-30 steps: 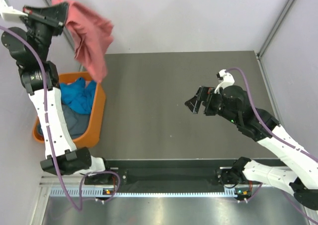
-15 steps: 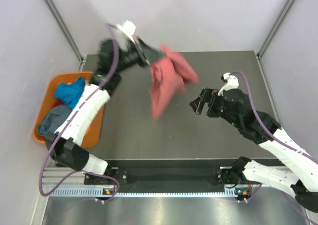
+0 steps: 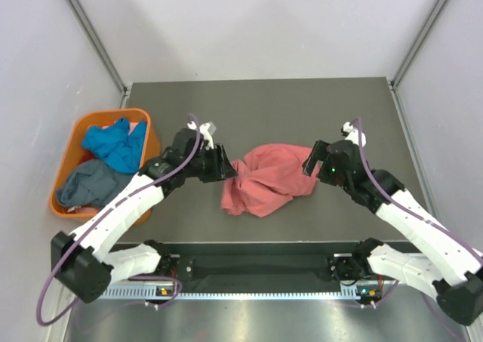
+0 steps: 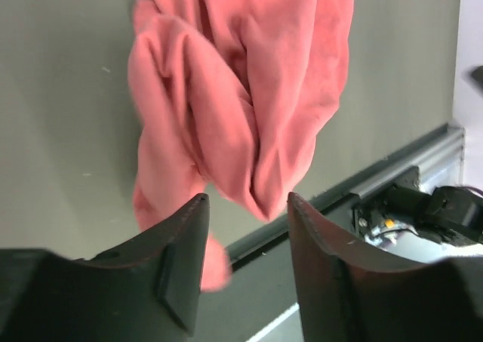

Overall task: Fold and stack the t-shirts
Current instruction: Move the tshirt to the center of the board, then flatten the tshirt out

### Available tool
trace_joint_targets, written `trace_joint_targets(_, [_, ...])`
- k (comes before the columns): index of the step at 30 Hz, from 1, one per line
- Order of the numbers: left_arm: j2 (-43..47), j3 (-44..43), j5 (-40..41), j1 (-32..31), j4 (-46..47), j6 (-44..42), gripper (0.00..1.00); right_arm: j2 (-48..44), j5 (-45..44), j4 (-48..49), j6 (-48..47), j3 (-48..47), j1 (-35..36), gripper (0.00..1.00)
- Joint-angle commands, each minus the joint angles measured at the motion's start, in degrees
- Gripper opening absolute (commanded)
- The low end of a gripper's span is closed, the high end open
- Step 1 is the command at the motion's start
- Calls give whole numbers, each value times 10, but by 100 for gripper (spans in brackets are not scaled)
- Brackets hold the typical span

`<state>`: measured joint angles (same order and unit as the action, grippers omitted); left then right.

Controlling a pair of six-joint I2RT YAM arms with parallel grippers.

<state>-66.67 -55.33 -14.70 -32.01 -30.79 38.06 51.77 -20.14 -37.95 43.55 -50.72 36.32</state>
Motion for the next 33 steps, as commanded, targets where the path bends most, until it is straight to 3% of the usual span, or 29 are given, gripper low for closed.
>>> trace_joint_targets(1, [30, 3, 70, -1, -46, -33, 53, 39, 44, 54, 17, 28, -60, 92])
trace_joint_targets(3, [19, 13, 53, -1, -47, -35, 54, 66, 121, 124, -25, 57, -90, 88])
trace_joint_targets(7, [-6, 36, 21, -4, -25, -35, 56, 116, 159, 214, -72, 77, -149, 72])
trace_joint_targets(14, [-40, 73, 97, -9, -37, -33, 59, 253, 226, 277, -125, 63, -226, 68])
trace_joint_targets(27, [-88, 140, 193, -9, -28, 12, 64, 347, 276, 351, -148, 65, -237, 62])
trace_joint_targets(33, [-138, 146, 176, -9, 12, 11, 62, 370, 270, 356, -148, 57, -237, 51])
